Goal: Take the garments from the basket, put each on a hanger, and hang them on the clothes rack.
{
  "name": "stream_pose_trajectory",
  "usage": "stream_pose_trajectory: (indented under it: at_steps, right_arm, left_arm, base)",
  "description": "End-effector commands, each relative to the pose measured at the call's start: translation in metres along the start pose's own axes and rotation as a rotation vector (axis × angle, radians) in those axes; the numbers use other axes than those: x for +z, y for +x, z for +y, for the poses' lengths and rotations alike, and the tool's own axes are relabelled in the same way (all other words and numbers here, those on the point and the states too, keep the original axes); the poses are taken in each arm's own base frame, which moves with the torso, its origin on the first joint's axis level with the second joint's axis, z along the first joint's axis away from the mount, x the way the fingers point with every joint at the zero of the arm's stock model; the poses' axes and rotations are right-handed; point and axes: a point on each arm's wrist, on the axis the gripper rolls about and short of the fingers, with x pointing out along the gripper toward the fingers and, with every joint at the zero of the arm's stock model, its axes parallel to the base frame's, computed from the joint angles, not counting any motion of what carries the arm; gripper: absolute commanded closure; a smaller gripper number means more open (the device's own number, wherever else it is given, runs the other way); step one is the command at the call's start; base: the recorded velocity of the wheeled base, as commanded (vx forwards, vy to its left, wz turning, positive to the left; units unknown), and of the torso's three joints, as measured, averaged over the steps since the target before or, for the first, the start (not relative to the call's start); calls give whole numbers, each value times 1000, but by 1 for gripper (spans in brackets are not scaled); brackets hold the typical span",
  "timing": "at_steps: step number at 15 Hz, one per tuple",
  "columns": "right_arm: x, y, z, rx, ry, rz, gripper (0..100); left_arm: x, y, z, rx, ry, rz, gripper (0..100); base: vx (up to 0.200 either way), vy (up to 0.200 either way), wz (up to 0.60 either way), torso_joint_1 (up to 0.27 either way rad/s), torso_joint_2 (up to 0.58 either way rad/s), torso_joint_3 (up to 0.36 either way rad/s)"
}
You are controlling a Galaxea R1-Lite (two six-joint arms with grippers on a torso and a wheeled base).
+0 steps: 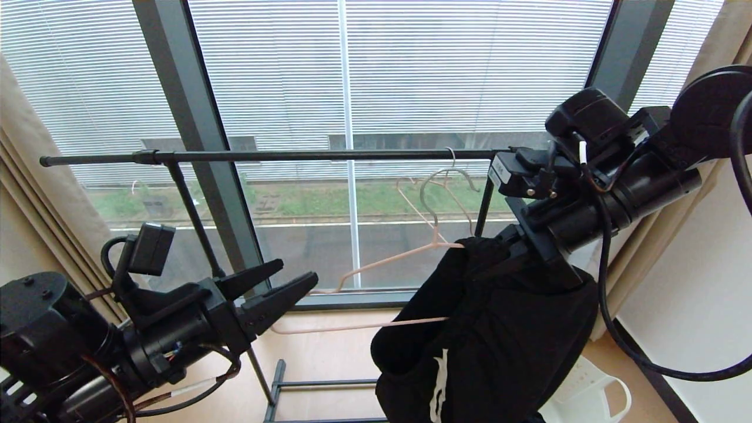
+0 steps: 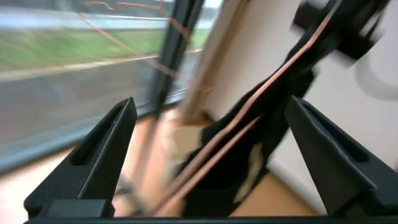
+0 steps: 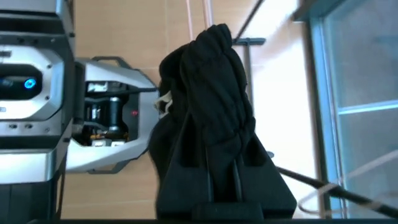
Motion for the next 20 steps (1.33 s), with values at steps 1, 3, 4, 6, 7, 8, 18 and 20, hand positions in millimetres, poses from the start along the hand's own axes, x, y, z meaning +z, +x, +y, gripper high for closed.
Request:
stream_pose_trajectory:
  at_steps: [1, 3, 4, 6, 7, 8, 18, 20]
  right_arm:
    - [-1, -6, -3, -23, 19, -6, 100]
    - [1, -11, -6, -46, 108, -15, 100]
    - [5, -15, -6, -60, 142, -29, 100]
    - [12, -22, -8, -85, 208, -57, 100]
    - [15, -25, -8, -93, 230, -71, 100]
    - [20, -32, -4, -103, 237, -91, 100]
    - [26, -43, 20, -29, 199, -157, 100]
    - [30, -40, 26, -9, 181, -158, 100]
  left_arm:
    - [11, -1, 14, 0, -58, -22, 0]
    - [18, -2, 21, -22, -154, -22, 0]
    - [15, 0, 23, -18, -177, -12, 0]
    - [7, 4, 28, -5, -199, 20, 0]
    - [3, 6, 31, 2, -209, 34, 0]
    - [-6, 12, 35, 7, -229, 70, 0]
    - [-46, 28, 35, -7, -193, 230, 0]
    - [-54, 33, 32, 23, -174, 301, 0]
  base:
    - [0, 0, 0, 0, 0, 0]
    - [0, 0, 0, 0, 0, 0]
    - [0, 0, 0, 0, 0, 0]
    - [0, 0, 0, 0, 0, 0]
    - [0, 0, 0, 0, 0, 0]
    - [0, 0, 0, 0, 0, 0]
    - [0, 0, 0, 0, 0, 0]
    - [0, 0, 0, 0, 0, 0]
